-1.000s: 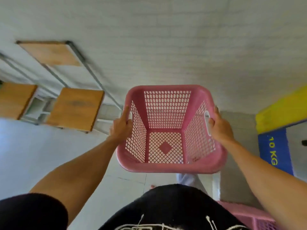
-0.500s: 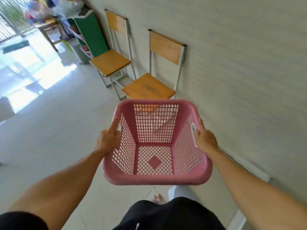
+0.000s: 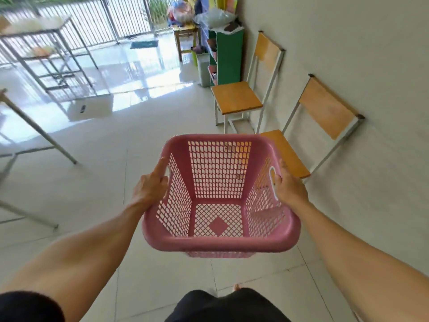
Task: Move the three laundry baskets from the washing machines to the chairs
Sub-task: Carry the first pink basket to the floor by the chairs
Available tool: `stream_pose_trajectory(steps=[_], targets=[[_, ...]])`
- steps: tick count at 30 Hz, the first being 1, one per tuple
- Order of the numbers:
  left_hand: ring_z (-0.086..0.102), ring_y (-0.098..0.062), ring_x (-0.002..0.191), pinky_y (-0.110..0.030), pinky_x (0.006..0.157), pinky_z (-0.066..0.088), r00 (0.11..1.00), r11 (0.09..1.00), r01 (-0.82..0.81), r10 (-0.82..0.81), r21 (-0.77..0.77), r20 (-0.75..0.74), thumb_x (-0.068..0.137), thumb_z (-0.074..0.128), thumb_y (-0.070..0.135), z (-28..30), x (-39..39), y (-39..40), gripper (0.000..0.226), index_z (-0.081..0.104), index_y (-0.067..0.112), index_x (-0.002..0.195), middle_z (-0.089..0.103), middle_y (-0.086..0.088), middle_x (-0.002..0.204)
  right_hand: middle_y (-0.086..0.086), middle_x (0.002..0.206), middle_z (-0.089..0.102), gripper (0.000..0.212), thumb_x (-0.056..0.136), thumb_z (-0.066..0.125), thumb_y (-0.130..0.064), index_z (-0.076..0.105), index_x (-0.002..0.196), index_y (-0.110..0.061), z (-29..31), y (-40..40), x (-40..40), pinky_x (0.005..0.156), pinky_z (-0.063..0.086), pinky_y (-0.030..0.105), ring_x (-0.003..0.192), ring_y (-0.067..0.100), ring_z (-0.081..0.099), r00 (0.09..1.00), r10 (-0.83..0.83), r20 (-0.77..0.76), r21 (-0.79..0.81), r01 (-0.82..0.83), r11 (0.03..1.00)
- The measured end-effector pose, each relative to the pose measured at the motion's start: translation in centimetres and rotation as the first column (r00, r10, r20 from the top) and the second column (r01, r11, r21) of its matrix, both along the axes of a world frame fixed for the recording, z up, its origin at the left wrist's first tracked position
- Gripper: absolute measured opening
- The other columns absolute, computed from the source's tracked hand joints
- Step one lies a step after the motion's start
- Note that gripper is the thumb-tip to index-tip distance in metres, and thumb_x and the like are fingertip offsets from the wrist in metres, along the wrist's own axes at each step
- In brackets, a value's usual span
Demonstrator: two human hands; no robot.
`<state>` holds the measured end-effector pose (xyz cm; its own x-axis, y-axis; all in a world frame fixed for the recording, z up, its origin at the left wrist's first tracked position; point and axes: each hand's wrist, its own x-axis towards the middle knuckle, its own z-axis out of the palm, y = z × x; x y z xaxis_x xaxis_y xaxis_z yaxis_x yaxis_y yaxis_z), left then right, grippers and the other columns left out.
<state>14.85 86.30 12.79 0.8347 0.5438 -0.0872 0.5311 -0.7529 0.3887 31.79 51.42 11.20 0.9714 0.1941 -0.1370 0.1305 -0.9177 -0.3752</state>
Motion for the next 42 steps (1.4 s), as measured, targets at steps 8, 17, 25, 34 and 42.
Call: stream_pose_trajectory(steps=[8,17,25,34,42], targets=[[0.066,-0.034,0.072,-0.046,0.071,0.058,0.982,0.983,-0.183,0.183,-0.013,0.042,0.095,0.035,0.032,0.3,0.7,3.6,0.060,0.012,0.055,0.145,0.072,-0.012,0.093,0.019,0.131,0.060,0.058,0.107,0.026,-0.043,0.013,0.161,-0.024,1.0,7.9,5.7,0.077,0.053,0.042,0.101,0.037,0.065,0.976,0.194,0.104,-0.030,-0.192,0.981],[0.068,-0.033,0.077,-0.047,0.077,0.058,0.958,0.957,-0.287,0.287,-0.033,0.005,0.097,0.035,0.036,-3.0,3.1,14.8,0.062,0.007,0.056,0.148,0.072,-0.013,0.097,0.004,0.061,0.054,0.057,0.107,0.025,-0.038,0.008,0.160,-0.028,-2.7,20.5,11.1,0.037,0.041,0.031,0.046,0.018,0.051,0.952,0.294,0.086,-0.043,-0.291,0.956],[0.067,-0.036,0.086,-0.043,0.078,0.053,0.962,0.963,-0.262,0.256,-0.060,-0.097,0.098,0.037,0.035,-5.5,6.5,29.1,0.065,0.005,0.051,0.153,0.071,-0.019,0.105,0.021,0.102,0.064,0.056,0.107,0.021,-0.041,0.006,0.160,-0.034,-5.3,33.6,13.3,0.064,0.054,0.041,0.077,0.033,0.064,0.971,0.240,0.010,-0.071,-0.238,0.969],[0.067,-0.035,0.093,-0.043,0.082,0.051,0.983,0.990,-0.120,0.109,-0.070,-0.151,0.098,0.036,0.034,-4.7,17.4,43.3,0.066,0.002,0.051,0.152,0.070,-0.018,0.112,0.009,0.070,0.058,0.057,0.105,0.019,-0.042,0.006,0.159,-0.033,-6.9,44.1,19.3,0.056,0.058,0.043,0.056,0.025,0.055,0.996,0.090,0.025,-0.030,-0.090,0.996],[0.067,-0.035,0.080,-0.050,0.077,0.058,0.987,0.996,-0.038,0.024,-0.086,-0.162,0.095,0.035,0.036,-7.2,30.5,53.0,0.066,0.002,0.054,0.149,0.071,-0.016,0.101,0.006,0.069,0.055,0.055,0.105,0.019,-0.043,0.004,0.157,-0.037,-9.5,52.3,30.3,0.054,0.058,0.041,0.056,0.024,0.059,1.000,0.010,0.029,0.008,-0.010,1.000]])
